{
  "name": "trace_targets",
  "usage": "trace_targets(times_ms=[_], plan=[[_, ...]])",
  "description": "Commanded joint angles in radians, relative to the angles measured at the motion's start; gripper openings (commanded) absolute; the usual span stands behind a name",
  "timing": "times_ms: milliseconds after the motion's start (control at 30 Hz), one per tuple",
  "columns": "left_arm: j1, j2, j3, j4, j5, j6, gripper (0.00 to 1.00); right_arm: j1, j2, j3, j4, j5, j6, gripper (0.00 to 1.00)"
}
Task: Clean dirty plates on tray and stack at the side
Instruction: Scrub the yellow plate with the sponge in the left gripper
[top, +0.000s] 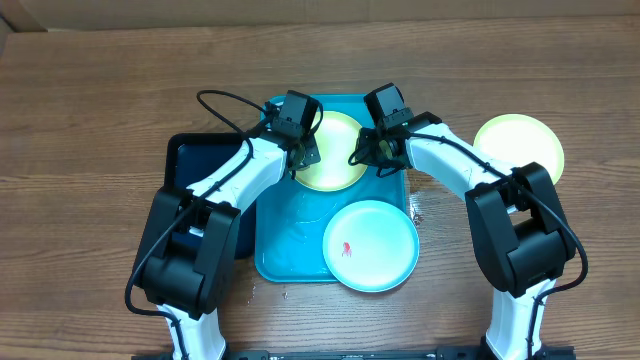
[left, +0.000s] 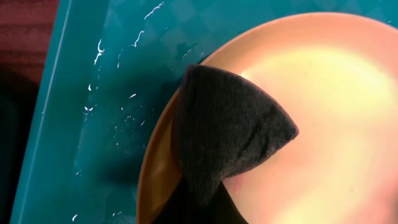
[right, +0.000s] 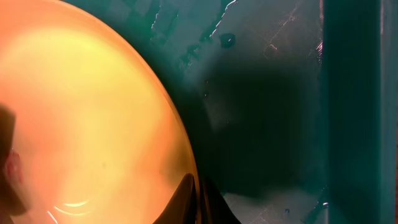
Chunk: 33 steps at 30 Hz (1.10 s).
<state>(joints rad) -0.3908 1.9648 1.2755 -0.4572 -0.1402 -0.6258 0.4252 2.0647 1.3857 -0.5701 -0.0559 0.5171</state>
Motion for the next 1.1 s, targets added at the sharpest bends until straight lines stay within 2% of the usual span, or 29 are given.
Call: trace_targets(times_ms=[0, 333, 500, 600, 733, 833, 1067], plan=[[0.006, 0.014, 0.022, 0.006, -0.001, -0.002, 0.04, -0.005, 0.019, 0.008, -0.009, 0.016, 0.003, 0.04], [0.004, 0.108, 0.023, 0.038, 0.157, -0.018, 0.04, -0.005, 0.019, 0.008, -0.010, 0.010, -0.001, 0.04], [0.003, 0.122, 0.023, 0.126, 0.348, 0.015, 0.04, -0.005, 0.019, 0.008, -0.010, 0.010, -0.001, 0.04], [-0.009, 0.122, 0.024, 0.165, 0.403, 0.020, 0.04, -0.005, 0.019, 0.008, -0.009, 0.010, -0.001, 0.04], [-0.037, 0.122, 0.024, 0.166, 0.404, 0.028, 0.04, -0.005, 0.019, 0.008, -0.007, 0.010, -0.001, 0.04], [-0.045, 0.122, 0.024, 0.135, 0.345, 0.027, 0.04, -0.005, 0.019, 0.008, -0.011, 0.010, -0.002, 0.04], [0.000, 0.120, 0.035, -0.013, 0.218, 0.024, 0.04, -0.005, 0.019, 0.008, -0.013, 0.010, -0.020, 0.04]])
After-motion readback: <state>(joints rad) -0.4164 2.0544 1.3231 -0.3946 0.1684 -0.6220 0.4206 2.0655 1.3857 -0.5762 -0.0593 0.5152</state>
